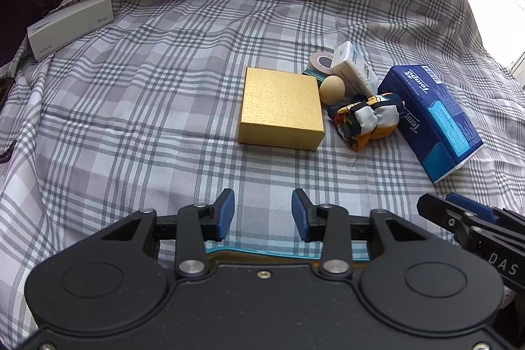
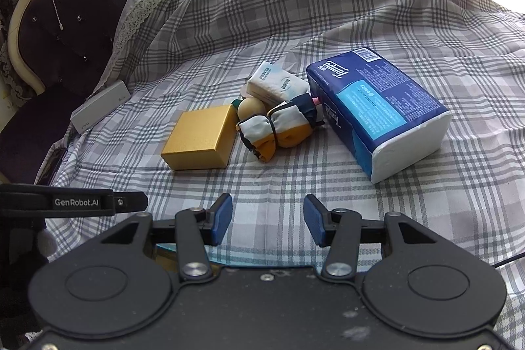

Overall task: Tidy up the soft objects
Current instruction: 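Move both open tools from the tray back toward the item pile, then lower the open right gripper toward the penguin plush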

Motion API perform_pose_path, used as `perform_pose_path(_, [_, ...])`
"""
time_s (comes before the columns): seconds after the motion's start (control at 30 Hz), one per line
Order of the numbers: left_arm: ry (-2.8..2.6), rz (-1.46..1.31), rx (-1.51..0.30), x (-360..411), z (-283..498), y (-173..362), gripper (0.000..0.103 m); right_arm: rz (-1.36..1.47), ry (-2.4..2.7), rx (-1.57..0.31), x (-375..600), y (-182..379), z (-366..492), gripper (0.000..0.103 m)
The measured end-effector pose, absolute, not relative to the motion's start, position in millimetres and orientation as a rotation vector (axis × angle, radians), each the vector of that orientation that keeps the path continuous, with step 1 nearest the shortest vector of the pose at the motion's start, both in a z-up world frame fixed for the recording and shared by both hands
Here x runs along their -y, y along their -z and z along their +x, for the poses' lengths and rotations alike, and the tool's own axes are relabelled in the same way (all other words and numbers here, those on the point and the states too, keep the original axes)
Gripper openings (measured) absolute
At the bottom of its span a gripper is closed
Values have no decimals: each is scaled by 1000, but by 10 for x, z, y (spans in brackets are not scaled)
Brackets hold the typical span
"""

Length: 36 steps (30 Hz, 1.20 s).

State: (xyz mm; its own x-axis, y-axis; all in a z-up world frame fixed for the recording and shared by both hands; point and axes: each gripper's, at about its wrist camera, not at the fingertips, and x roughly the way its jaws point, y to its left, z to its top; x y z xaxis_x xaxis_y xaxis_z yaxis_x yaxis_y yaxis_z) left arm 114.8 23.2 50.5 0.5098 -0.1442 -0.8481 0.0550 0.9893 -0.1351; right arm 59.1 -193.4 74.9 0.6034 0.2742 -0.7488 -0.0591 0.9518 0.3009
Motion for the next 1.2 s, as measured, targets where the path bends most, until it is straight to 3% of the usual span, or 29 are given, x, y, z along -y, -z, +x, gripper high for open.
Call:
perform_pose_path(0.63, [85,-82,-941,-183,2104,-550,40,118,-202,-859,1744,-837,1447,48])
perform_pose_path(1.2, [95,-57,-928,-410,2507,-269,40,391,-45,-1045,1764,-502,1845,49])
